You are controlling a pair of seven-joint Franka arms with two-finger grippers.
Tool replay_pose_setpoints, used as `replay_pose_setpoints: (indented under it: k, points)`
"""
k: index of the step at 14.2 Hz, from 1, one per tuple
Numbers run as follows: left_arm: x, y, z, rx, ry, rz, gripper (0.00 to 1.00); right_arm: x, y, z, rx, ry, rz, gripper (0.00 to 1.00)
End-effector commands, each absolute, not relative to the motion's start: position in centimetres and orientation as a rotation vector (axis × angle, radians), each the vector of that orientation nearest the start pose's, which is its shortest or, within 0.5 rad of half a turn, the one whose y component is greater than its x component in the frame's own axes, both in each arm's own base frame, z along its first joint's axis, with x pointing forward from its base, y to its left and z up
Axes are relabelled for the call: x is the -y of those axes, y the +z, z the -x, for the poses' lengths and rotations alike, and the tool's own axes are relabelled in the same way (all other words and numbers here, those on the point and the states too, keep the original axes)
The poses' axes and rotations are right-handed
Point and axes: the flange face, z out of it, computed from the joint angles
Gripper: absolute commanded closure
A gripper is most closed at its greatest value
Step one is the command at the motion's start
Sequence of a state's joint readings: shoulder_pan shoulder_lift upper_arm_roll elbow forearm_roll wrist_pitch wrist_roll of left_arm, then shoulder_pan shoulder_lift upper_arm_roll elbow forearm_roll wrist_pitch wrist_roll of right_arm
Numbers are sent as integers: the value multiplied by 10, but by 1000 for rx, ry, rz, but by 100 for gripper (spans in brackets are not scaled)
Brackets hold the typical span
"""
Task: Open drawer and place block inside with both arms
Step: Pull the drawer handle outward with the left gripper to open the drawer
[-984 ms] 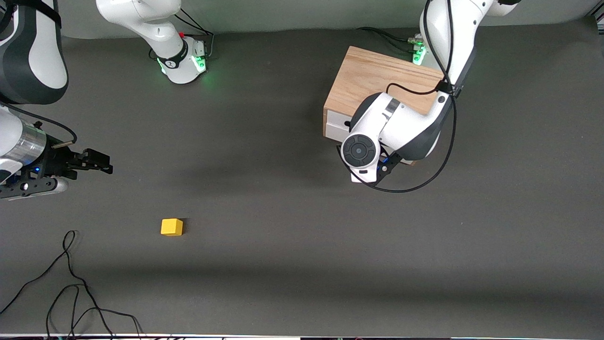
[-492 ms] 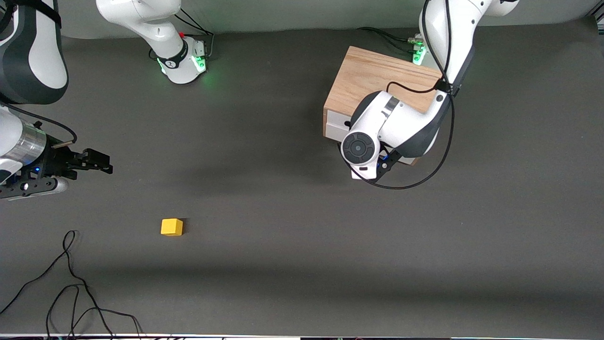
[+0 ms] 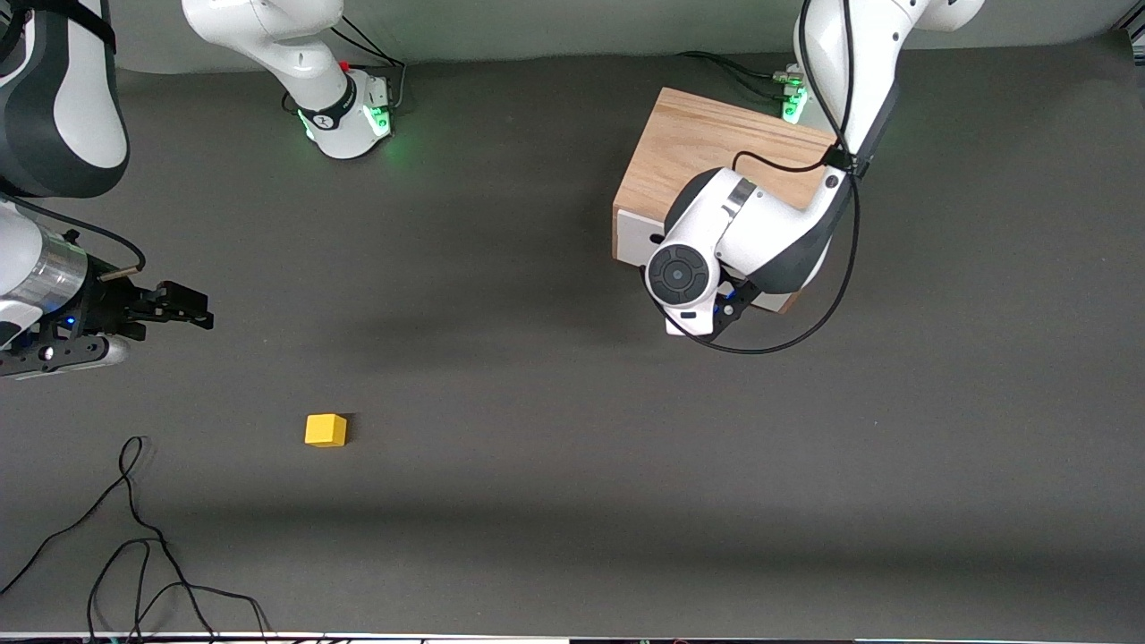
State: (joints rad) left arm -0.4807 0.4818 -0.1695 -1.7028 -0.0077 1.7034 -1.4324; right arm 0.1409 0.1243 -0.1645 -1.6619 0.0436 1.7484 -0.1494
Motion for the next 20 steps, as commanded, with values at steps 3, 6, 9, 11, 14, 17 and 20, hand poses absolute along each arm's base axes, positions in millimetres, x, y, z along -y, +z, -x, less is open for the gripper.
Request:
replay_pose_setpoints:
  k: [3, 6, 9, 11, 14, 17, 20]
  points:
    - [369, 317, -502, 1103, 373, 2574, 100, 14, 530, -596, 199, 28, 3092, 0]
    - [378, 323, -511, 1120, 370, 2605, 100, 19, 530, -597, 206, 27, 3093, 0]
    - [385, 325, -526, 1139, 364, 2625, 100, 19, 529, -597, 206, 29, 3093, 0]
    - [389, 327, -539, 1156, 356, 2644, 100, 19, 529, -597, 206, 29, 3093, 0]
    - [393, 336, -559, 1188, 322, 2676, 100, 19, 528, -597, 208, 29, 3093, 0]
    - [387, 343, -571, 1221, 303, 2690, 100, 19, 529, -597, 208, 27, 3093, 0]
    - [389, 341, -577, 1232, 283, 2715, 100, 19, 529, -597, 208, 27, 3093, 0]
